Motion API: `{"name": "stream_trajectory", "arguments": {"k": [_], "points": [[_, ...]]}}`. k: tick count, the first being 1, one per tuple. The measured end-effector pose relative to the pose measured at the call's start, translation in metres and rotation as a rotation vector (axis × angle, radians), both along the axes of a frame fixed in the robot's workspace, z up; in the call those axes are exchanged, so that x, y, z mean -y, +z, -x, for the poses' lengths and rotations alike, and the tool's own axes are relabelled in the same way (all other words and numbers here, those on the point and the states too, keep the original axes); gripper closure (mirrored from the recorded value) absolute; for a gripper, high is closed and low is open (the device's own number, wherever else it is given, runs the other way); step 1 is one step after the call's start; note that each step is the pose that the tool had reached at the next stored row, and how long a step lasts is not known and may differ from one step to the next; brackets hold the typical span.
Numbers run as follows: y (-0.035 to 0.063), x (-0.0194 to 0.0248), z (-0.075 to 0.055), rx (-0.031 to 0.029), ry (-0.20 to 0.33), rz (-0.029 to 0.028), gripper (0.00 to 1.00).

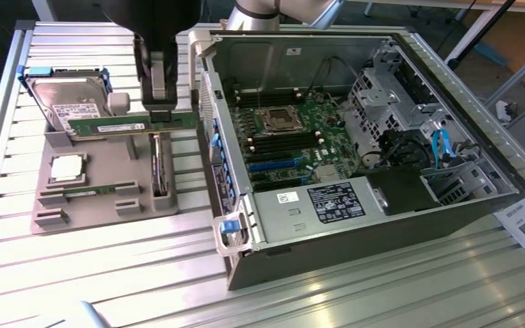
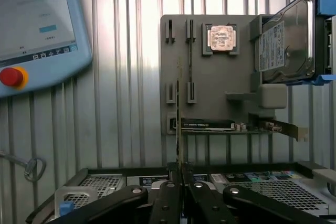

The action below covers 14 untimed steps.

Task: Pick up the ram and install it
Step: 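Pick up the ram and move it above insertion slot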

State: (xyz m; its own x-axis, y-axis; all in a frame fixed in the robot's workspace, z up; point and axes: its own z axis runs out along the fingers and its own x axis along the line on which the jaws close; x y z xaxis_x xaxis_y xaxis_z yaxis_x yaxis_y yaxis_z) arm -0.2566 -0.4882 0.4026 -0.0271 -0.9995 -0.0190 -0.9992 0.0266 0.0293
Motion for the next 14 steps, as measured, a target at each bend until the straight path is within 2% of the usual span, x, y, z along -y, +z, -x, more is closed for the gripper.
{"name": "stream_trajectory", "arguments": {"k": [14], "points": [[0.0000,0.0003,-0.042,0.0000,0.000,0.0000,0.88]]}}
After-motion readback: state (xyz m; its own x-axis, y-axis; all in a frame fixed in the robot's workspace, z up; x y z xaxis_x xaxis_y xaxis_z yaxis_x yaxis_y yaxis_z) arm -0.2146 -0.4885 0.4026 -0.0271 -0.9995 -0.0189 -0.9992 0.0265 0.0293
